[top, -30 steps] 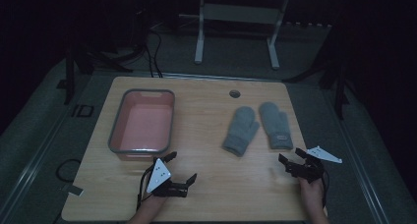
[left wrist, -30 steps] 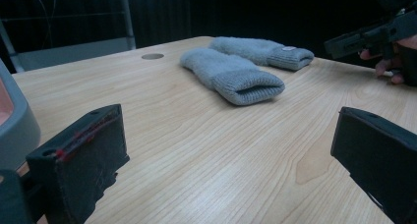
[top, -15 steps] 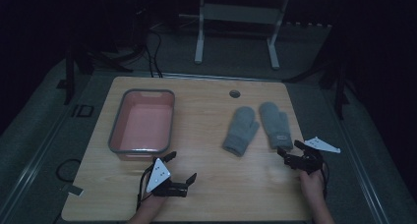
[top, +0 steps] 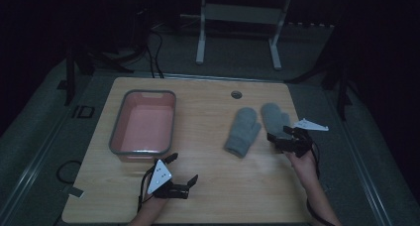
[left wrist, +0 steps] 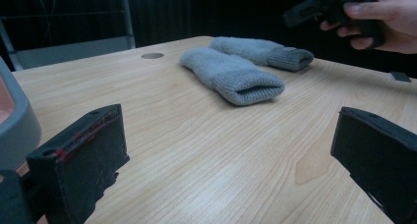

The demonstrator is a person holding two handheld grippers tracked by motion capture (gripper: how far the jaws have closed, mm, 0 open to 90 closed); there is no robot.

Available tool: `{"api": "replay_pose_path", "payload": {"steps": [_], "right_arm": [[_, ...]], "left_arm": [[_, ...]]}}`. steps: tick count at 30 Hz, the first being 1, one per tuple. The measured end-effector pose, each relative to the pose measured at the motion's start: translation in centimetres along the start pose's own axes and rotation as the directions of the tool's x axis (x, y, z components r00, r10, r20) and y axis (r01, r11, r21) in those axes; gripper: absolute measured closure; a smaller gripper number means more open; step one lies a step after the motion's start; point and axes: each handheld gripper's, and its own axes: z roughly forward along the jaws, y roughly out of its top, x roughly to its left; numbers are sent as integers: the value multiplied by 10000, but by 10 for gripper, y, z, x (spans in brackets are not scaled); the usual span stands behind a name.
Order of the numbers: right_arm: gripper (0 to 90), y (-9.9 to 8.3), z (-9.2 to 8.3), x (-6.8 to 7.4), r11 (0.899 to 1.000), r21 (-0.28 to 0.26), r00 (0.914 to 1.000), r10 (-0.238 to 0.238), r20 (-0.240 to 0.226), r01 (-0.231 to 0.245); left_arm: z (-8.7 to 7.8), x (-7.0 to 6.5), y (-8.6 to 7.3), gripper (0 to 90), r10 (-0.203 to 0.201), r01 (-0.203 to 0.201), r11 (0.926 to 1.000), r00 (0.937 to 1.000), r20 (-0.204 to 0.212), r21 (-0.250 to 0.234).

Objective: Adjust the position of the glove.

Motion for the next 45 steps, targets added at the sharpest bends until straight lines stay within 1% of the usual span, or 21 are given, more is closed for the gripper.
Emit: {"api": "replay_pose_path", "payload": {"steps": [2, 4, 5, 6, 8, 11, 14, 18, 20, 21, 23, 27, 30, 32, 33, 35, 37, 38, 40, 41, 45], "right_arm": [[140, 5, 7, 1, 9999, 29, 9996, -135, -247, 136], [156, 9, 14, 4, 9989, 94, 9979, -452, -470, 457], [165, 11, 19, 5, 9974, 210, 9964, -675, -514, 686], [168, 13, 24, 7, 9967, 263, 9959, -759, -495, 772], [200, 16, 32, 8, 9960, 363, 9941, -793, -744, 822], [200, 20, 46, 11, 9948, 551, 9915, -802, -1025, 862], [203, 23, 60, 15, 9933, 705, 9900, -836, -1133, 919], [251, 27, 77, 21, 9915, 790, 9897, -945, -1076, 1032], [317, 27, 84, 24, 9842, 1034, 9857, -1329, -1033, 1436], [323, 27, 89, 26, 9790, 1170, 9835, -1567, -908, 1668], [358, 26, 97, 28, 9761, 1295, 9815, -1617, -1022, 1743], [402, 22, 112, 31, 9617, 1749, 9767, -1999, -782, 2109], [427, 17, 121, 31, 9556, 2054, 9770, -2011, -705, 2115], [498, 15, 124, 31, 9555, 2118, 9785, -1955, -660, 2052], [556, 14, 124, 31, 9556, 2140, 9790, -1927, -661, 2025], [676, 13, 124, 32, 9524, 2114, 9752, -2075, -774, 2195], [764, 14, 123, 31, 9522, 2163, 9754, -1999, -926, 2157], [789, 15, 122, 31, 9531, 2165, 9759, -1939, -1003, 2117], [805, 16, 120, 32, 9538, 2118, 9729, -1870, -1362, 2130], [812, 17, 119, 34, 9532, 2111, 9716, -1893, -1422, 2166], [818, 19, 113, 44, 9457, 1988, 9553, -2176, -1999, 2570]], "left_arm": [[0, 0, 0, 7, 0, 0, 10000, 10000, -1, 4], [0, 0, 0, 7, -9, 9, 10000, 10000, -3, 5], [0, 0, 0, 7, -16, 16, 10000, 10000, -3, 5], [0, 0, 0, 7, -21, 21, 10000, 10000, -2, 9], [0, 0, 0, 7, -36, 36, 10000, 10000, 0, 9], [0, 0, 0, 7, -41, 41, 10000, 10000, 12, 2], [0, 0, 0, 7, -53, 53, 10000, 10000, 40, 0], [0, 0, 0, 7, -58, 58, 10000, 10000, 67, -5], [0, 0, 0, 7, -58, 58, 10000, 10000, 66, 3], [0, 0, 0, 7, -58, 58, 10000, 10000, 65, 3], [0, 0, 0, 7, -65, 65, 10000, 10000, 66, 9], [0, 0, 0, 7, -76, 76, 10000, 9999, 69, 8], [0, 0, 0, 7, -82, 82, 10000, 9999, 74, -2], [0, 1, 0, 7, -87, 86, 10000, 9999, 81, 3], [0, 1, 0, 7, -95, 95, 10000, 9999, 83, -2], [0, 1, 0, 7, -90, 90, 10000, 9999, 83, -2], [0, 0, 0, 7, -66, 66, 10000, 10000, 74, 11], [0, 0, 0, 7, -64, 64, 10000, 10000, 75, 9], [0, 1, 0, 7, -102, 102, 9999, 9999, 87, 8], [0, 1, 0, 7, -114, 114, 9999, 9999, 85, 8], [0, 1, 0, 7, -115, 115, 9999, 9999, 83, 9]]}}
